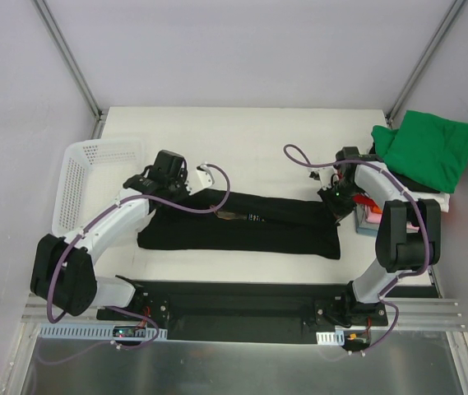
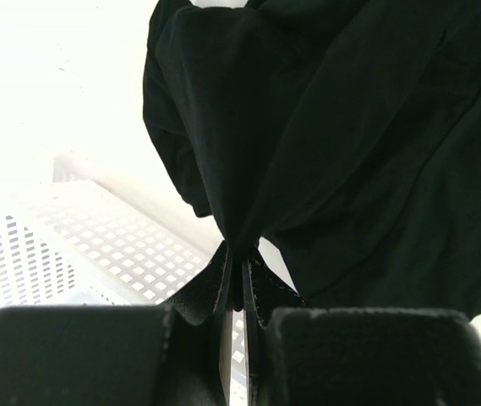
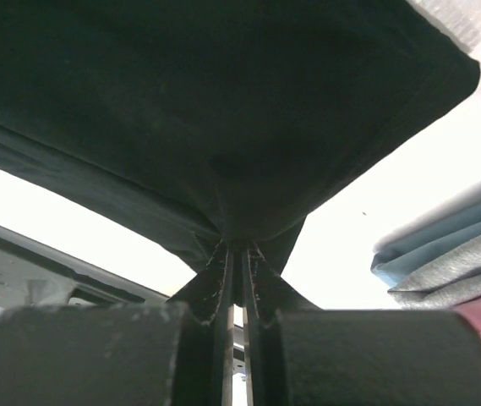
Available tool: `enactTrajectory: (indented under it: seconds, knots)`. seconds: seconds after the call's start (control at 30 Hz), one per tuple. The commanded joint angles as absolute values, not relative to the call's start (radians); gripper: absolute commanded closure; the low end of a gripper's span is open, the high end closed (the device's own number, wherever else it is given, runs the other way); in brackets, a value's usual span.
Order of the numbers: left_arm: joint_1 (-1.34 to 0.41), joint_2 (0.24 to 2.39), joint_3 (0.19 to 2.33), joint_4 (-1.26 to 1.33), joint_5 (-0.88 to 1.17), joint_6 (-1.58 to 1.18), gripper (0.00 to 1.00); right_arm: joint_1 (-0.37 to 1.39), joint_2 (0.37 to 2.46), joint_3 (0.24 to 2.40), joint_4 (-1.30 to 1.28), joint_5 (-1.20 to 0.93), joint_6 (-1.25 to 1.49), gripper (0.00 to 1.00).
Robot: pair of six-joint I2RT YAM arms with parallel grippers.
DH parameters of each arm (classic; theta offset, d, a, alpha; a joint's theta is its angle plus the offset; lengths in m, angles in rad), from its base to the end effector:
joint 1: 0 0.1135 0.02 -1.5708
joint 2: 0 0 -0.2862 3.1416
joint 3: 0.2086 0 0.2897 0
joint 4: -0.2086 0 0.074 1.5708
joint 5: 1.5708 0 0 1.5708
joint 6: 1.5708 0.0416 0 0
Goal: Fold and stack the t-shirts
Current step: Fold the tshirt
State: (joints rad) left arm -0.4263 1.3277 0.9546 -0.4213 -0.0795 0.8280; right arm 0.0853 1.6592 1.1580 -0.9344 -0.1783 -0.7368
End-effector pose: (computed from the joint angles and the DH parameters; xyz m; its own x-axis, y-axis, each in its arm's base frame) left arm 0.2907 -0.1284 0.2615 -0.1730 0.8850 -0.4322 0.7230 0.4121 0.5545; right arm 0.3363 0.0362 0.2011 -0.6589 -0.7200 -0.2179 -0.7431 0.6680 0.0396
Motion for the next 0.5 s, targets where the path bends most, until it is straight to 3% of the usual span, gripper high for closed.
enactTrajectory:
  seconds: [0.0, 0.47]
  knots:
    - [-0.428, 1.276, 0.959, -0.471, -0.107, 0.828, 1.00, 0.084, 1.647, 1.154, -0.936, -0.129, -0.758, 0.99]
    - [-0.506, 1.215, 0.934, -0.593, -0.095, 0.741, 1.00, 0.087, 1.686, 1.172, -0.923, -0.133, -0.765, 0.99]
